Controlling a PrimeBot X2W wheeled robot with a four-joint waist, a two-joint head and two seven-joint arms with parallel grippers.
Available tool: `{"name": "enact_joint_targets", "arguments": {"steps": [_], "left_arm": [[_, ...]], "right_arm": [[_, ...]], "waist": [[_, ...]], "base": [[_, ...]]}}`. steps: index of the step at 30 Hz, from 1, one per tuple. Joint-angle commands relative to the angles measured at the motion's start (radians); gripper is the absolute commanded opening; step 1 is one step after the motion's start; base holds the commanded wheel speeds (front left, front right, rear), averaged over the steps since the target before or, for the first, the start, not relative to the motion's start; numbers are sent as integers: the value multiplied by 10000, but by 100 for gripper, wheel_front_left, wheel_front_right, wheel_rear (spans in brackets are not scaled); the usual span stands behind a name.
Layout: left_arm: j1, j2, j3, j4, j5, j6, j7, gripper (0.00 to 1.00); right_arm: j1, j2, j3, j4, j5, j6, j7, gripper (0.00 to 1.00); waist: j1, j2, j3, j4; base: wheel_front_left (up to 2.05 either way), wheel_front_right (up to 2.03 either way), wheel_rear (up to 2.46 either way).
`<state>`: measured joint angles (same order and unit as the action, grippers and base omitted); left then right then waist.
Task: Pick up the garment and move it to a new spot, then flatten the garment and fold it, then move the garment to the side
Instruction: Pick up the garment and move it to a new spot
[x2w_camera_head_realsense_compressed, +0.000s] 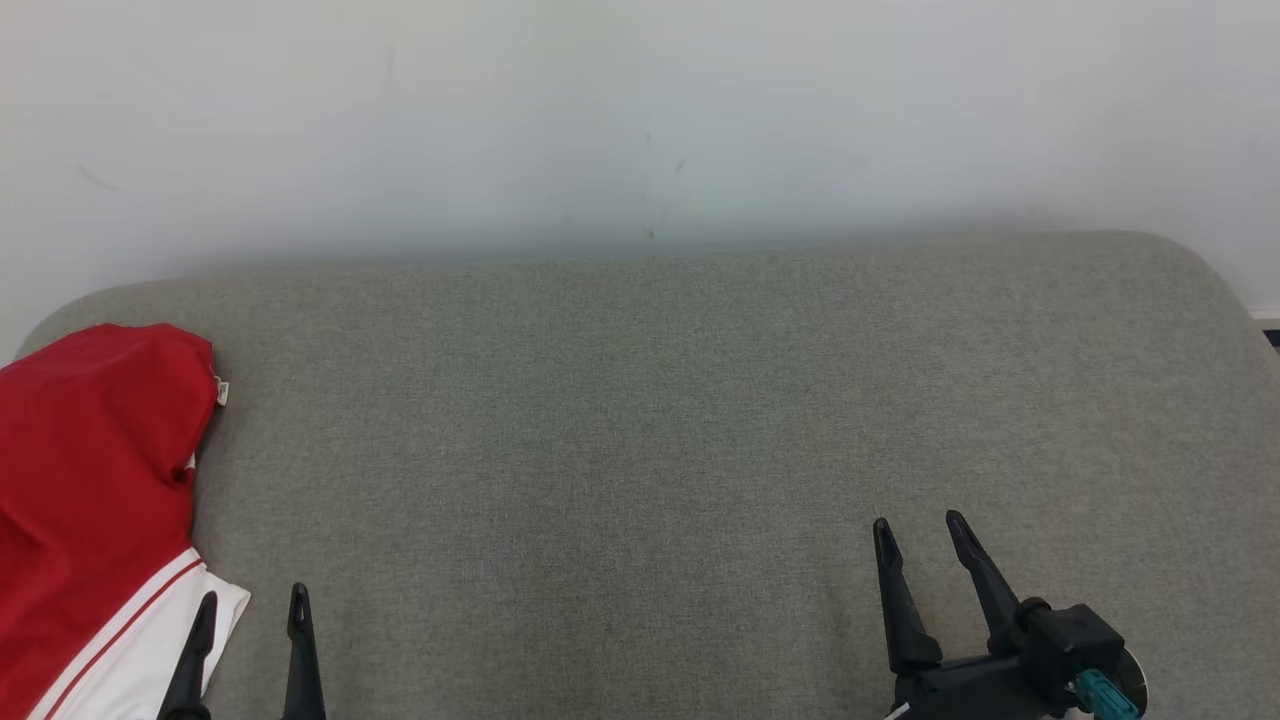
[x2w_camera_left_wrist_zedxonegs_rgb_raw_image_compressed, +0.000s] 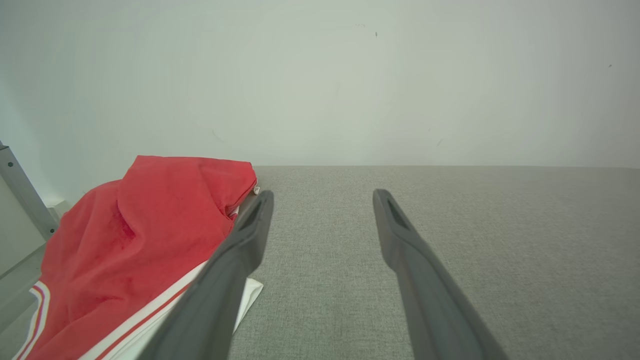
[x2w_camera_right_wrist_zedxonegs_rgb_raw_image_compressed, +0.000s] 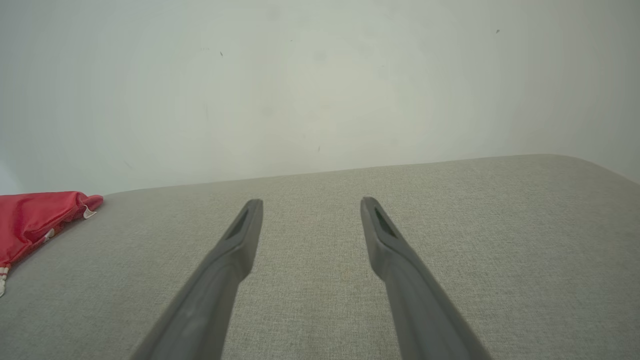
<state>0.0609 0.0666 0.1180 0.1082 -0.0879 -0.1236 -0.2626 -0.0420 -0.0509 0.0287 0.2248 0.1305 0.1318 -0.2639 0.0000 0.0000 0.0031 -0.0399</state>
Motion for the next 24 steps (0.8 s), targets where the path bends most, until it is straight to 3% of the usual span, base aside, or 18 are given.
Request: {"name": "enact_joint_targets", "arguments": {"steps": [1,12,24], "left_arm": [[76,-37,41,-3,34,-36,-35,100],[-41,-78,129,93,51,-80,-35,100],[216,-49,438,303,-8,-64,-35,100]], "right_arm": [[50,12,8,7,30,-21,-11,100],[104,14,47,57,-8,-21,-11,100],[289,14,98,183,109,-21,-9,100]], "waist": [[0,0,0,7],[0,0,-16,442],[0,0,-155,2275]], "base": [[0,0,0],[0,0,0],[0,0,0]]}}
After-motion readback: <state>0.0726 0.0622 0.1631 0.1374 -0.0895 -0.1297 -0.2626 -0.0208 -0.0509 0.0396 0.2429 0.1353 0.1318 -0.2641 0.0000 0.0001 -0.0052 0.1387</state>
